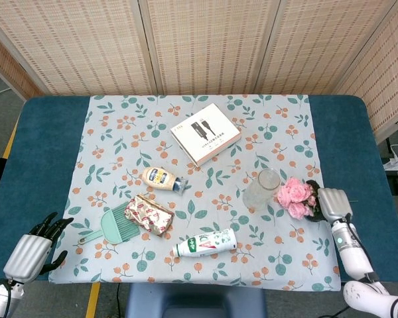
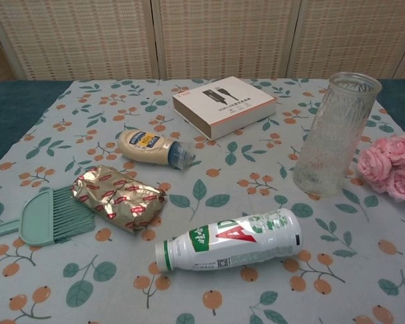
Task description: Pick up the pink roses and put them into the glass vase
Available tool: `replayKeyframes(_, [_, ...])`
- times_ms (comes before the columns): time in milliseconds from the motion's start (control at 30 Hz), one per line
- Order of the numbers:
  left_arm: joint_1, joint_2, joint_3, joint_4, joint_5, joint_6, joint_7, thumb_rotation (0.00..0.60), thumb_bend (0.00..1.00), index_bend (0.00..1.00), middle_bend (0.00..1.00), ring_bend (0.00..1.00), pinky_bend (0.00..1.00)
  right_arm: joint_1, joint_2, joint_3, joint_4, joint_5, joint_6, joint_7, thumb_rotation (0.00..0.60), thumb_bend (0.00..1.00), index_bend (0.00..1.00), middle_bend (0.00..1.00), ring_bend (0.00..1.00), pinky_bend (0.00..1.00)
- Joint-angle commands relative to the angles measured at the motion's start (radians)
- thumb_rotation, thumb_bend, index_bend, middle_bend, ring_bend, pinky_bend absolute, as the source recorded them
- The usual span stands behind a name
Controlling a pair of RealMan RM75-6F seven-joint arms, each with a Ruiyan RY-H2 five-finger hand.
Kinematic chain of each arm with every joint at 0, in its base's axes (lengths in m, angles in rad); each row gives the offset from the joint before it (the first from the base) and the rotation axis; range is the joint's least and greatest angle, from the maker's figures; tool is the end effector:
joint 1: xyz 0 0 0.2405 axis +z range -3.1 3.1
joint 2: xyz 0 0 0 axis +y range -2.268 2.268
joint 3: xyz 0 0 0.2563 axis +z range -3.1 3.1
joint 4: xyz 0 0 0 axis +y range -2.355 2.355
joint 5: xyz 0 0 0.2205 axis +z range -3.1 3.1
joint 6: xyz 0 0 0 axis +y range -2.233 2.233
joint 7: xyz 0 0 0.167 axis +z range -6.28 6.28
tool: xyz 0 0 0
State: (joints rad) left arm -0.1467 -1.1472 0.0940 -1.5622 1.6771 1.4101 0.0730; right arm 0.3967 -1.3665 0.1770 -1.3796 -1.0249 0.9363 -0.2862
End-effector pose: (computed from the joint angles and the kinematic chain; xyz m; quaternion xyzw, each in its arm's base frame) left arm -0.3032 0.1863 0.1010 -0.7141 -0.3555 -0.3399 0.4982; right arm -0.3356 -0.3206 0.0490 0.6331 -0.4785 0.2309 0.5630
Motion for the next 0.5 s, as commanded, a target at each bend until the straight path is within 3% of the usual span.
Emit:
replayKeyframes(33, [0.000,0.000,-0.001,0.000,-0.002,-0.002,0.000,0.600,0.35,0.11,0.19,0.07,0.28,0.034,-0.035,0.005,0.040,0.055,-0.036,-0.050,0.600,0.00,0.35,0.84,0.87,1.00])
replayKeyframes(333, [-0.001,-0.001,0.000,0.000,-0.001,-0.002,0.002,0.600,0.35,0.11,0.19,0.07,0.28,0.064,-0.047,-0.016,0.080,0.161,-0.074,-0.114,0.600,0.01,0.51,0.86,0.88,1.00])
replayKeyframes(500, [0.000,0.001,-0.001,-0.001,-0.002,-0.001,0.001,0.600,0.35,0.11,0.19,0.07,0.28,0.038,0.003,-0.017,0.007,0.096,-0.009,-0.060,0.600,0.25,0.77,0.88,0.88,1.00])
